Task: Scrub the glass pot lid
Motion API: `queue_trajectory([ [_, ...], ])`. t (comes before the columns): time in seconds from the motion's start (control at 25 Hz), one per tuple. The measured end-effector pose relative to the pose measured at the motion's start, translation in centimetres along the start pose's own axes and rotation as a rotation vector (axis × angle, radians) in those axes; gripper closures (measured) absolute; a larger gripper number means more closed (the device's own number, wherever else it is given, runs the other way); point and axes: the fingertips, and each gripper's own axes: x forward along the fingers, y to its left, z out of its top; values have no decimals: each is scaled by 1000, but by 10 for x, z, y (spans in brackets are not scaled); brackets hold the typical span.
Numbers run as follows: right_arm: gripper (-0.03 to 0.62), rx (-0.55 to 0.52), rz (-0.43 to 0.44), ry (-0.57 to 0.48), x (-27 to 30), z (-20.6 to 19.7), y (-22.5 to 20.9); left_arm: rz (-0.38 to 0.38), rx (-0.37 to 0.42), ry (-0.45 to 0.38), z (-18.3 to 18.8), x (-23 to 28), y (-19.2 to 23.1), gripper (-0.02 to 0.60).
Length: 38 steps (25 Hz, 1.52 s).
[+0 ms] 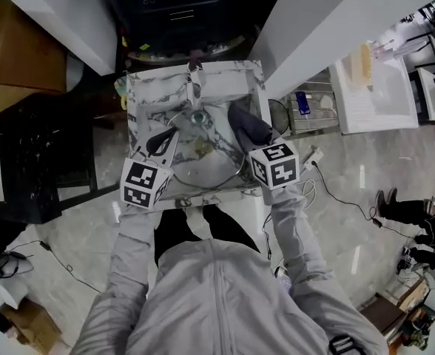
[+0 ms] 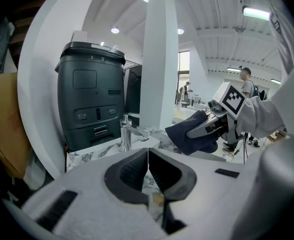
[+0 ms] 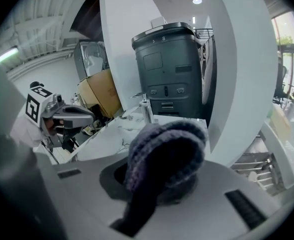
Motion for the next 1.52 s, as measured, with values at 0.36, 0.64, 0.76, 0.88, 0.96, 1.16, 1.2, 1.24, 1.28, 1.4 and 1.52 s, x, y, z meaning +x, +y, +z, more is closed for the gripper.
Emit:
queue_trajectory([
  [0.36, 539, 38, -8, 108, 41, -29, -16, 40, -43, 14, -15, 3, 2, 554],
  [0.64, 539, 56, -77, 190, 81, -51, -27, -19, -34, 39, -26, 14, 11, 554],
  [0.76, 539, 61, -149, 218, 99, -55, -36, -59, -16, 43, -26, 21, 16, 554],
  [0.88, 539, 51, -195, 253, 115, -66, -37, -73, -2, 40, -25, 24, 24, 554],
  [0.96, 539, 40, -217, 282, 125, -75, -37, -73, -12, 43, -27, 25, 29, 554],
  [1.16, 539, 26, -214, 308, 146, -82, -29, -74, -22, 43, -33, 22, 36, 554],
  [1.2, 539, 23, -210, 311, 149, -83, -26, -73, -25, 42, -34, 21, 37, 554],
  [1.24, 539, 20, -207, 315, 152, -84, -24, -68, -31, 39, -36, 20, 38, 555],
  [1.28, 539, 15, -203, 321, 155, -85, -22, -59, -38, 36, -38, 19, 40, 555],
  [1.4, 539, -1, -177, 329, 166, -86, -14, -34, -57, 33, -44, 14, 47, 554],
  [1.52, 539, -10, -156, 339, 176, -88, -7, -14, -70, 32, -49, 10, 52, 554],
])
